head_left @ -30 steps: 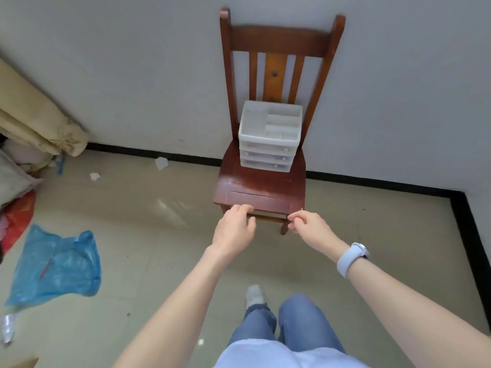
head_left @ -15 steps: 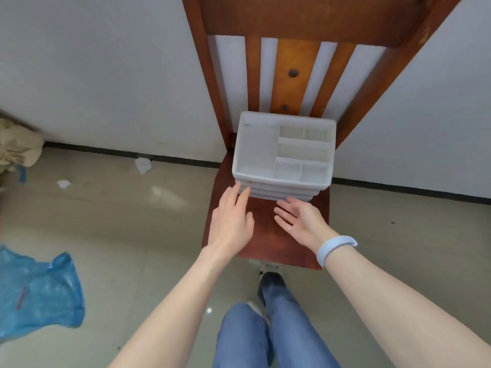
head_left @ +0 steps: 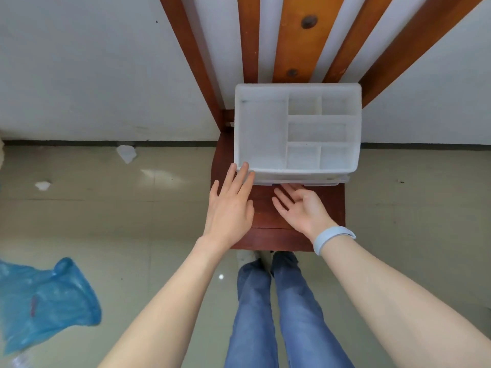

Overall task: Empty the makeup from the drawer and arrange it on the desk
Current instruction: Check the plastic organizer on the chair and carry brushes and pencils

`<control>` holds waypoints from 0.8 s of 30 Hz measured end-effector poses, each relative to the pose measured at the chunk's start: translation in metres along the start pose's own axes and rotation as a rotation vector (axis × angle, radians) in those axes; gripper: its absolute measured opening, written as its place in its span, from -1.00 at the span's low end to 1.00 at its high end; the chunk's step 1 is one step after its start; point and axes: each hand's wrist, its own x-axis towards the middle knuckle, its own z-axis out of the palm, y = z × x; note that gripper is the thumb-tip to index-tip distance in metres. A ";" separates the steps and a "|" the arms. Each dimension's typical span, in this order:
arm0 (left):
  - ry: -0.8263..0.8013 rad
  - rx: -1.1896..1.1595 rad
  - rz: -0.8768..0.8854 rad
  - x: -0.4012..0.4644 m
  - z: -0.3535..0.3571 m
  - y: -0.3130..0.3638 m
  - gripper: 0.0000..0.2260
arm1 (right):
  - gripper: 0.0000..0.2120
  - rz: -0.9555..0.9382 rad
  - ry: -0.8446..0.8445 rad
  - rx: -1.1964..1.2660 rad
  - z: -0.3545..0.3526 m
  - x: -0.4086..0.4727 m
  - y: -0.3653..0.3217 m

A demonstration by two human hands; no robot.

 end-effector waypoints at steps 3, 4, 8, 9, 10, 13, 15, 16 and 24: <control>0.117 -0.026 0.026 -0.007 0.005 -0.003 -0.57 | -0.58 -0.008 0.002 -0.033 -0.018 -0.011 0.016; 0.150 -0.009 0.051 -0.012 0.010 -0.004 -0.59 | -0.57 -0.005 -0.001 -0.040 -0.024 -0.015 0.021; 0.152 0.108 0.194 -0.025 0.034 -0.008 -0.69 | -0.58 0.015 -0.007 -0.072 -0.041 -0.027 0.039; 0.163 0.115 0.217 -0.025 0.039 -0.010 -0.73 | -0.58 0.017 -0.001 -0.079 -0.045 -0.028 0.042; 0.175 0.116 0.235 -0.025 0.044 -0.011 -0.76 | -0.59 0.019 0.012 -0.081 -0.049 -0.029 0.045; 0.178 0.158 0.273 -0.025 0.053 -0.012 -0.84 | -0.64 0.028 0.026 -0.117 -0.062 -0.030 0.048; 0.179 0.198 0.283 -0.028 0.055 -0.010 -0.85 | -0.69 0.043 0.036 -0.304 -0.066 -0.036 0.043; 0.181 0.209 0.285 -0.029 0.055 -0.010 -0.85 | -0.72 0.046 0.059 -0.490 -0.066 -0.041 0.039; 0.138 0.206 0.290 -0.025 0.054 -0.010 -0.88 | -0.79 -0.757 0.263 -1.513 -0.049 -0.050 -0.004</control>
